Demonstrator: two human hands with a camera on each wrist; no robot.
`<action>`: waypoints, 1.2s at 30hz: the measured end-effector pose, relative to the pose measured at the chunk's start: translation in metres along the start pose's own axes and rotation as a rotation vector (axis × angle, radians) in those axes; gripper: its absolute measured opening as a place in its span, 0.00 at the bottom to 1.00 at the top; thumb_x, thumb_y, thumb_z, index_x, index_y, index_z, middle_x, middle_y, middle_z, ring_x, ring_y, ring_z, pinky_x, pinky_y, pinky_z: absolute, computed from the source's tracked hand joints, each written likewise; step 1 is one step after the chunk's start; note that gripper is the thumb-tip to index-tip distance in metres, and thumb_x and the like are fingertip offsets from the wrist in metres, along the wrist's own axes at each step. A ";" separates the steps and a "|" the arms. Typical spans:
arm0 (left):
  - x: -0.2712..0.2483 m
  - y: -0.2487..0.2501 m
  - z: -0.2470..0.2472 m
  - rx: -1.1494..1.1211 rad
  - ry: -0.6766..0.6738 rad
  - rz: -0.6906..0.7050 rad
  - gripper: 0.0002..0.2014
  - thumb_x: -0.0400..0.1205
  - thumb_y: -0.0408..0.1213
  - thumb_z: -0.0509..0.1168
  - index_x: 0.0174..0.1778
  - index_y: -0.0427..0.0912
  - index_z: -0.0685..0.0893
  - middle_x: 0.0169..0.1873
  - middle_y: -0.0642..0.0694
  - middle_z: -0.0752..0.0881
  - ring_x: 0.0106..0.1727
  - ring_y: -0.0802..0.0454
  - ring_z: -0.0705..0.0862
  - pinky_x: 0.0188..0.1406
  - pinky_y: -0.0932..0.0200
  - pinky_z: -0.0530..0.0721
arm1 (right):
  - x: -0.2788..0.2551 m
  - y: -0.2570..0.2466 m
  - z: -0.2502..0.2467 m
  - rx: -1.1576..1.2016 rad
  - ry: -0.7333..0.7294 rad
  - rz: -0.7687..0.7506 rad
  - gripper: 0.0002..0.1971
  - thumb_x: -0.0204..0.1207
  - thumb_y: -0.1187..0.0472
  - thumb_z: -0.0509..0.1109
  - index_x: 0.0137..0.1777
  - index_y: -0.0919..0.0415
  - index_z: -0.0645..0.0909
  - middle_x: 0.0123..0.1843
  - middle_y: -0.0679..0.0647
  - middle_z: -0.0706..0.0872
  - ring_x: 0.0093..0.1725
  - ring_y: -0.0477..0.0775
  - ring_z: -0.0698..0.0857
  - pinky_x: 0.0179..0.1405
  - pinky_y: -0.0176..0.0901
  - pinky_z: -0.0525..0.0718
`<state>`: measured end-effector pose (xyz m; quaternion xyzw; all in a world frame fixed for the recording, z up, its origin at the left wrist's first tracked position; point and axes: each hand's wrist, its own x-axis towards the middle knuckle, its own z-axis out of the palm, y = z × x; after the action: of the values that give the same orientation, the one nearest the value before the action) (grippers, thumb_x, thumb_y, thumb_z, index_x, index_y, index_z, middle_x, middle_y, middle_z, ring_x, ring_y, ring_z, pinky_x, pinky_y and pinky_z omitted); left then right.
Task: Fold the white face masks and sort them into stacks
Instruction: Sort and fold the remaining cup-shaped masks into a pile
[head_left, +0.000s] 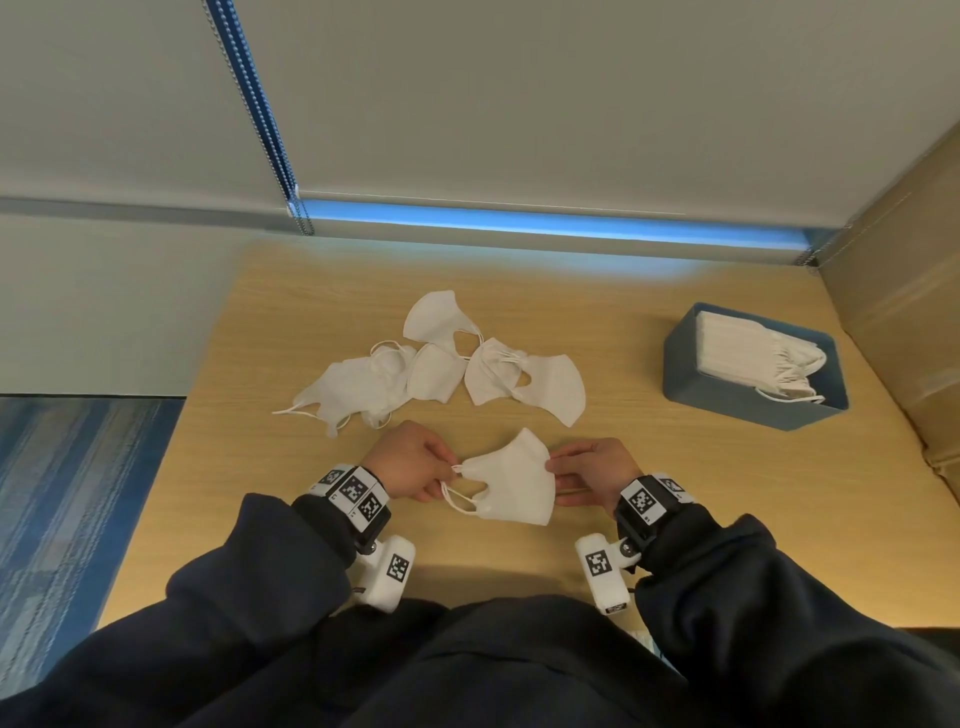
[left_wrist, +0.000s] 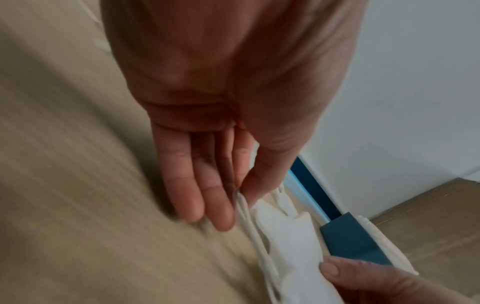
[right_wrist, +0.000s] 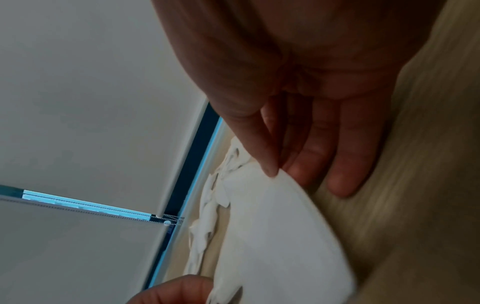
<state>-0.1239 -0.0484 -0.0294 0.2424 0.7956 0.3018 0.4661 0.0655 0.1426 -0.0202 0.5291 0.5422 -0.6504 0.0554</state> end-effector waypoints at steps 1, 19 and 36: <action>0.001 -0.003 0.002 0.001 0.013 -0.013 0.05 0.76 0.27 0.75 0.46 0.36 0.91 0.35 0.35 0.92 0.32 0.48 0.93 0.34 0.52 0.93 | 0.002 0.001 0.001 -0.013 0.006 0.005 0.08 0.74 0.73 0.79 0.52 0.70 0.88 0.43 0.65 0.92 0.37 0.61 0.91 0.44 0.58 0.94; 0.009 -0.012 0.004 0.329 0.192 0.223 0.10 0.72 0.50 0.80 0.43 0.55 0.87 0.38 0.57 0.87 0.40 0.60 0.86 0.45 0.57 0.85 | 0.011 0.003 0.003 -0.167 0.061 -0.015 0.10 0.73 0.66 0.81 0.53 0.67 0.90 0.42 0.61 0.94 0.34 0.53 0.91 0.34 0.52 0.91; 0.025 0.016 0.022 0.115 0.087 0.439 0.08 0.75 0.37 0.80 0.36 0.51 0.87 0.28 0.64 0.84 0.32 0.66 0.79 0.39 0.68 0.76 | -0.014 -0.025 -0.010 -0.275 -0.031 -0.546 0.02 0.77 0.64 0.78 0.44 0.61 0.91 0.39 0.62 0.92 0.36 0.53 0.89 0.33 0.45 0.88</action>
<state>-0.1133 -0.0149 -0.0413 0.4224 0.7591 0.3603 0.3400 0.0615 0.1531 0.0083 0.3413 0.7463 -0.5699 -0.0419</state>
